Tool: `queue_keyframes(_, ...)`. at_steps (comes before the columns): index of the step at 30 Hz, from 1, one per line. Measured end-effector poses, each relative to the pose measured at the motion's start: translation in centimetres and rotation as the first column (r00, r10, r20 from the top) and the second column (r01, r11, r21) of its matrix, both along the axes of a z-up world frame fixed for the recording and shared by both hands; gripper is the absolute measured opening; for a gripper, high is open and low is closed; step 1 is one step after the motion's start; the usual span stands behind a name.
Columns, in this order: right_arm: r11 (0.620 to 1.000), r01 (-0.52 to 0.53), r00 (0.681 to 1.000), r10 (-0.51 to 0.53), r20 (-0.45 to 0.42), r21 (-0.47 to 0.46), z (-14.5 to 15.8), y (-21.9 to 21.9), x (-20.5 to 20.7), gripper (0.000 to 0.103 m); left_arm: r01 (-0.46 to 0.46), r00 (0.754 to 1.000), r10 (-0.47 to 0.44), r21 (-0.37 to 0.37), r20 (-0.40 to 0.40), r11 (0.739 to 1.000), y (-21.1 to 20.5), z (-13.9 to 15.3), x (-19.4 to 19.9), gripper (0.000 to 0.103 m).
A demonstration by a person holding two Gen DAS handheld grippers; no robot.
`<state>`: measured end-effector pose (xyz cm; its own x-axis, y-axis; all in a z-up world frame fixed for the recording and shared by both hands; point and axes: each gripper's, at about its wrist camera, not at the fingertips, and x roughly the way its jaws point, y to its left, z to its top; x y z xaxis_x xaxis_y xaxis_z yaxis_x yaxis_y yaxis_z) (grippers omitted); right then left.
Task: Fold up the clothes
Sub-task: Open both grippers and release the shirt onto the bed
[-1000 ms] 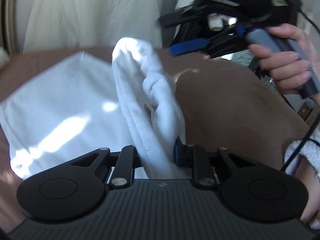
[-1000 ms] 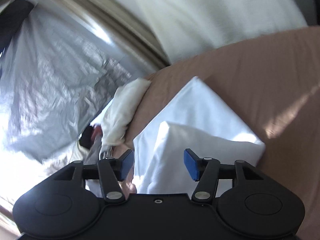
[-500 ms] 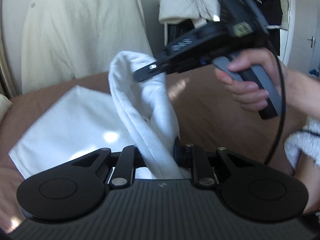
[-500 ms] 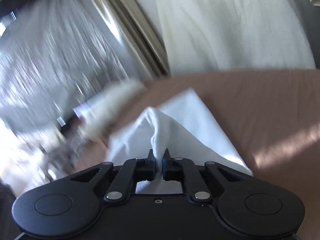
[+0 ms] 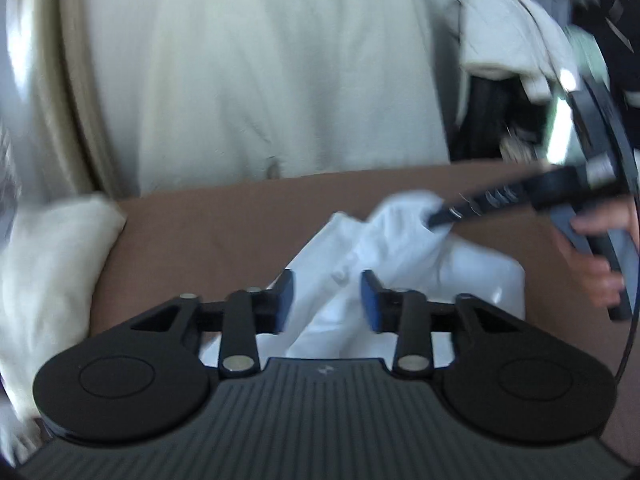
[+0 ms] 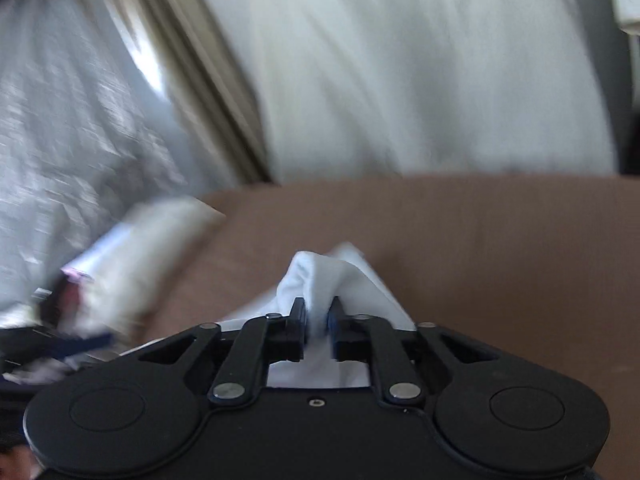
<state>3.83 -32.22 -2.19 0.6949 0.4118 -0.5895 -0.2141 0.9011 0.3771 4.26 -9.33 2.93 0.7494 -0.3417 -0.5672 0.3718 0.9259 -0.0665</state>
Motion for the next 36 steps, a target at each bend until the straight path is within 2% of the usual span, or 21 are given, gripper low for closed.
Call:
queue_keyframes(2, 1.0, 0.015, 1.0, -0.015, -0.005, -0.007, -1.3, -1.0, -1.4, 0.031, -0.071, 0.994, 0.06, -0.134, -0.088, 0.988, 3.4, -2.7, 0.1, 0.042)
queue_keyframes(4, 1.0, 0.027, 1.0, -0.026, 0.006, -0.011, -2.3, -2.5, -3.2, 0.048, -0.102, 0.983, 0.07, -0.19, -0.169, 0.977, 5.4, -3.7, 0.4, 0.042)
queue_keyframes(6, 0.999, 0.038, 0.998, -0.038, 0.046, -0.01, -3.1, -4.7, -5.7, 0.051, -0.135, 0.966, 0.074, -0.241, -0.246, 0.961, 7.3, -4.7, 0.7, 0.042)
queue_keyframes(8, 0.999, 0.052, 0.997, -0.052, 0.053, 0.009, -3.5, -6.4, -6.6, 0.051, -0.092, 0.986, 0.057, -0.22, -0.157, 0.971, 6.8, -3.3, -1.4, 0.045)
queue_keyframes(10, 0.998, 0.052, 0.998, -0.053, 0.043, 0.024, -3.6, -7.4, -6.4, 0.05, -0.049, 0.992, 0.024, -0.208, -0.122, 0.977, 5.8, -3.1, -0.9, 0.05)
queue_keyframes(12, 1.0, 0.008, 0.998, -0.007, 0.06, -0.008, -3.3, -7.0, -5.8, 0.051, -0.008, 0.993, -0.017, -0.206, -0.12, 0.979, 5.2, -3.6, -0.2, 0.054)
queue_keyframes(15, 0.996, -0.065, 0.994, 0.07, 0.082, -0.066, -2.3, -4.9, -4.7, 0.051, -0.048, 0.994, 0.034, -0.133, -0.106, 0.99, 4.2, -4.1, -1.0, 0.055)
queue_keyframes(16, 0.994, -0.091, 0.992, 0.097, 0.082, -0.066, -2.4, -4.6, -4.6, 0.051, -0.052, 0.994, 0.039, -0.131, -0.101, 0.99, 4.0, -4.1, -0.6, 0.055)
queue_keyframes(21, 0.993, -0.119, 0.992, 0.118, 0.04, 0.023, -3.8, -4.6, -4.5, 0.051, -0.018, 0.993, -0.006, -0.194, -0.122, 0.981, 4.3, -5.6, 1.9, 0.055)
queue_keyframes(24, 0.992, -0.128, 0.991, 0.128, 0.026, 0.016, -4.4, -4.6, -3.9, 0.051, 0.009, 0.983, -0.047, -0.208, -0.178, 0.978, 4.1, -7.7, 4.0, 0.06)
queue_keyframes(27, 0.991, -0.13, 0.991, 0.13, 0.017, 0.013, -5.0, -5.2, -3.5, 0.051, 0.075, 0.978, -0.106, -0.168, -0.182, 0.983, 3.2, -9.3, 4.8, 0.06)
queue_keyframes(29, 0.992, -0.124, 0.992, 0.124, 0.003, 0.025, -5.5, -5.8, -3.0, 0.051, 0.087, 0.979, -0.11, -0.134, -0.17, 0.987, 2.7, -9.6, 4.9, 0.062)
queue_keyframes(32, 0.992, -0.115, 0.993, 0.116, -0.018, 0.042, -6.4, -6.7, -2.3, 0.051, 0.064, 0.976, -0.104, -0.202, -0.193, 0.977, 3.0, -9.8, 5.3, 0.07)
queue_keyframes(33, 0.991, -0.125, 0.992, 0.126, -0.019, 0.04, -6.5, -6.7, -2.2, 0.051, 0.051, 0.975, -0.098, -0.224, -0.2, 0.973, 3.2, -9.8, 5.4, 0.07)
queue_keyframes(34, 0.99, -0.135, 0.991, 0.136, -0.019, 0.038, -6.6, -6.8, -2.1, 0.052, 0.042, 0.974, -0.093, -0.239, -0.205, 0.97, 3.3, -9.8, 5.5, 0.065)
queue_keyframes(35, 0.989, -0.146, 0.989, 0.147, -0.02, 0.035, -6.7, -6.9, -2.1, 0.052, 0.06, 0.973, -0.111, -0.243, -0.204, 0.968, 3.2, -9.7, 5.4, 0.054)
queue_keyframes(36, 0.987, -0.156, 0.987, 0.157, -0.021, 0.033, -6.8, -6.9, -2.0, 0.053, 0.101, 0.971, -0.147, -0.232, -0.19, 0.967, 3.0, -9.2, 5.1, 0.006)
